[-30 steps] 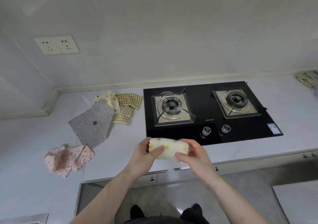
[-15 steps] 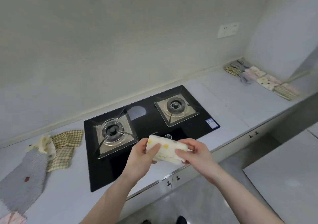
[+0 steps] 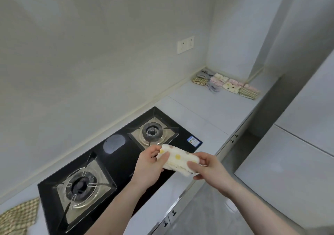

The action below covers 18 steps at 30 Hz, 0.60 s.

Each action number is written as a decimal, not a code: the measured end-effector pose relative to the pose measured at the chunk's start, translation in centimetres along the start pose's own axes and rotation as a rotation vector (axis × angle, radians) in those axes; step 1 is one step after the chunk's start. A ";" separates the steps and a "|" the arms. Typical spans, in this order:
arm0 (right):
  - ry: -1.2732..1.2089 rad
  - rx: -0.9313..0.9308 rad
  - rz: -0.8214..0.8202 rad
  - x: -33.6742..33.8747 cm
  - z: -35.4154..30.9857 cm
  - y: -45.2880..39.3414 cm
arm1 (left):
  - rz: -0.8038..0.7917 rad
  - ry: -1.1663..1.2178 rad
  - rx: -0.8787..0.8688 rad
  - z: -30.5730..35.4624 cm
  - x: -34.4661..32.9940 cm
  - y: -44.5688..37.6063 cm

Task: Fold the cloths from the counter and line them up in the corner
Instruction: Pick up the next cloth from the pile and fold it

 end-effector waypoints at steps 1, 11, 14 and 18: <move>-0.004 0.003 0.020 0.5 -0.2 -0.3 | -0.005 -0.026 0.004 0.1 -0.3 -0.9; -0.021 0.049 0.141 5.7 -3.3 -6.4 | -0.019 -0.191 -0.003 2.5 -2.2 -9.9; 0.002 0.055 0.150 7.7 -4.2 -9.8 | 0.013 -0.216 0.004 2.9 -3.2 -13.2; -0.039 0.017 0.187 11.8 -4.2 -15.3 | 0.049 -0.145 0.021 3.4 -5.6 -18.0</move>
Point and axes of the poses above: each hand's wrist, its own y-axis away from the middle knuckle, its own x-axis out of the back of the hand, z = x × y, the point moved 4 cm from there along -y, towards the middle knuckle, and after that the axes turned 4 degrees about -z, right-handed, at the moved point
